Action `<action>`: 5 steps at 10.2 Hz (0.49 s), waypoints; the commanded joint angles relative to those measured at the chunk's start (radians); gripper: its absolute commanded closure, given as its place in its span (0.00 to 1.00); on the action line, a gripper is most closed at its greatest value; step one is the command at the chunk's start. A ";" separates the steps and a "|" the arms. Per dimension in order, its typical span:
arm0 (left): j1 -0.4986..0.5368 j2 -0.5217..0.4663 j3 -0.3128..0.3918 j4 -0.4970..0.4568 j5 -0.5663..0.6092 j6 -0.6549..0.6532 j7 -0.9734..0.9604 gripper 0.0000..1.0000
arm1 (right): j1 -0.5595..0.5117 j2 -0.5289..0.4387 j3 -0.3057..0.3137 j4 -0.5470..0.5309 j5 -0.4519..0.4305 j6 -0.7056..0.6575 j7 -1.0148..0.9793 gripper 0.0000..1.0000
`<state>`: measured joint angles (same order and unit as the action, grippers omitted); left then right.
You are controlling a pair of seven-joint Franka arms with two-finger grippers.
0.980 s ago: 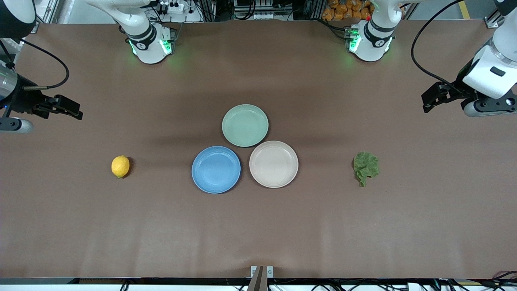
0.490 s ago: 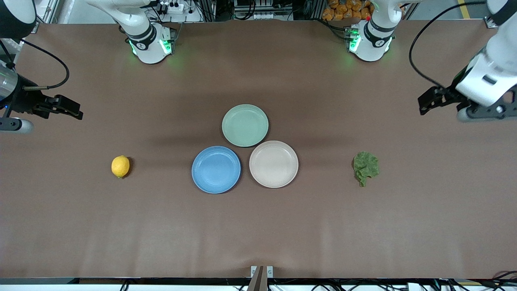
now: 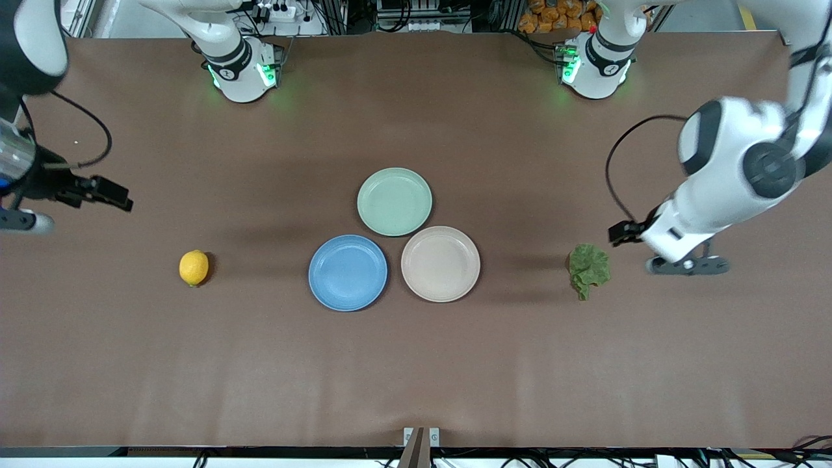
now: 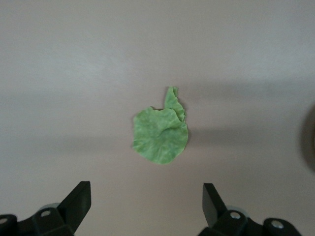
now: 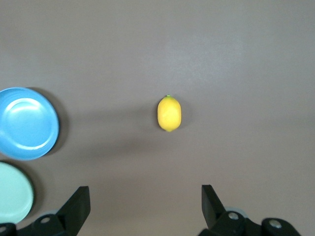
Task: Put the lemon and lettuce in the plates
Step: 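Grasp the lemon with the right gripper while the left gripper grasps the lettuce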
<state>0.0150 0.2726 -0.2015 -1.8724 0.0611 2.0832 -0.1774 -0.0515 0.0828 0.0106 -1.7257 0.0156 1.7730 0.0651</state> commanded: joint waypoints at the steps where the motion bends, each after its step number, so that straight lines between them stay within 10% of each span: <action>1: -0.001 0.077 0.002 -0.045 -0.012 0.118 -0.002 0.00 | -0.014 0.053 0.006 -0.190 -0.022 0.238 -0.019 0.00; 5: 0.002 0.245 0.008 -0.047 -0.009 0.305 -0.001 0.00 | -0.037 0.241 0.006 -0.245 -0.118 0.420 -0.022 0.00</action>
<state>0.0159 0.4660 -0.1961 -1.9257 0.0610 2.3268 -0.1777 -0.0616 0.2872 0.0078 -1.9506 -0.0648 2.1324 0.0546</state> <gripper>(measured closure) 0.000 0.000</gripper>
